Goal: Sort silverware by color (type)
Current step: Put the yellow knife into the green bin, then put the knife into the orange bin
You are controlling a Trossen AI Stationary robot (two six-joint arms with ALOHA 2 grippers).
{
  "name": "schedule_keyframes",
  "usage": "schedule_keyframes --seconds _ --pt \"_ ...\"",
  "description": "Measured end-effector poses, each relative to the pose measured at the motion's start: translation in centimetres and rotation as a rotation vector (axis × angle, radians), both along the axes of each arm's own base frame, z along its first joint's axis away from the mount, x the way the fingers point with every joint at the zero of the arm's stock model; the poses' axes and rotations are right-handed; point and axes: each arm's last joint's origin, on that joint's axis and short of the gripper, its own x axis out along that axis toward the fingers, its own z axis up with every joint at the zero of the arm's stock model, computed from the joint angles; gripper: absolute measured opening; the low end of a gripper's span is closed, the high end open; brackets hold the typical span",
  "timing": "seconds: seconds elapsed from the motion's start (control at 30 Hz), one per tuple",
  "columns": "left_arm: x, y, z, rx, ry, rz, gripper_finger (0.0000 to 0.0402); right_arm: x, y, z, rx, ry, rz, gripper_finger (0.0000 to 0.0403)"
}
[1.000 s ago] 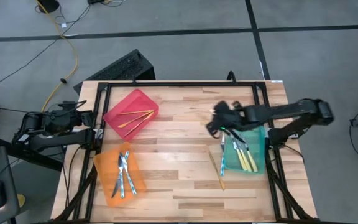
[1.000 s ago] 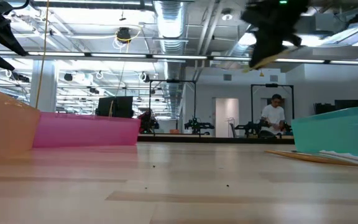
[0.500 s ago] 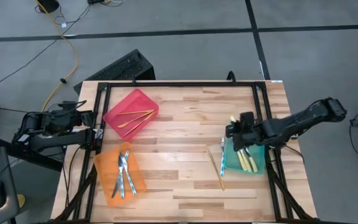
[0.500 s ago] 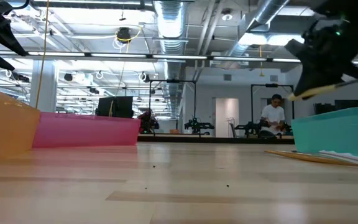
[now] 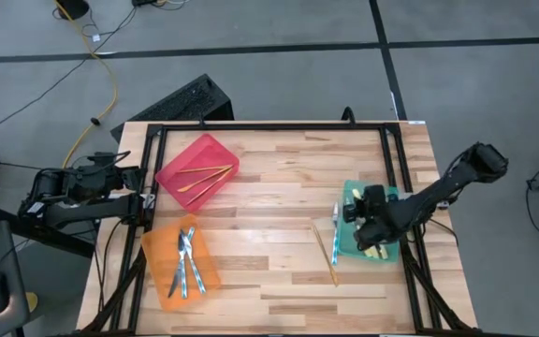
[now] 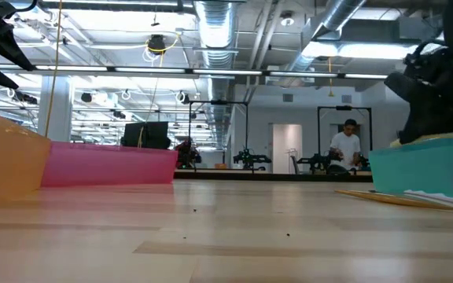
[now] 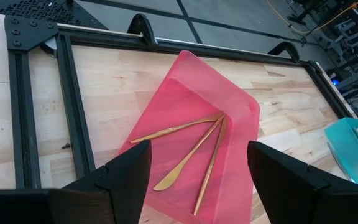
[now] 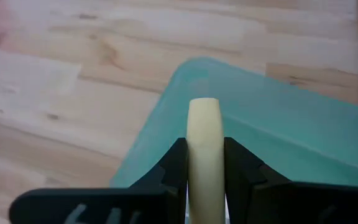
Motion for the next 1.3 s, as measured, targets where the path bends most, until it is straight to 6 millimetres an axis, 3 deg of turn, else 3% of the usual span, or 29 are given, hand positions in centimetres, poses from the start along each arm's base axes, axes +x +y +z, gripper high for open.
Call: schedule_keyframes --seconds 0.33,0.8,1.13,1.3 --pt "0.0 0.0 0.0 0.0 0.0 0.0 0.0247 -0.8 -0.1 -3.6 0.034 -0.012 -0.017 0.0078" --pt "0.0 0.0 0.0 0.0 0.0 0.0 0.0247 -1.6 -0.4 -6.3 0.132 -0.051 0.005 0.0079" --pt "0.0 0.0 0.0 0.0 0.0 0.0 0.0247 -1.5 -0.3 -6.3 0.157 -0.06 0.007 0.021" --pt "0.0 0.0 0.0 0.0 0.0 0.0 0.0247 -1.3 -0.2 -6.2 0.164 -0.064 0.011 0.0235"
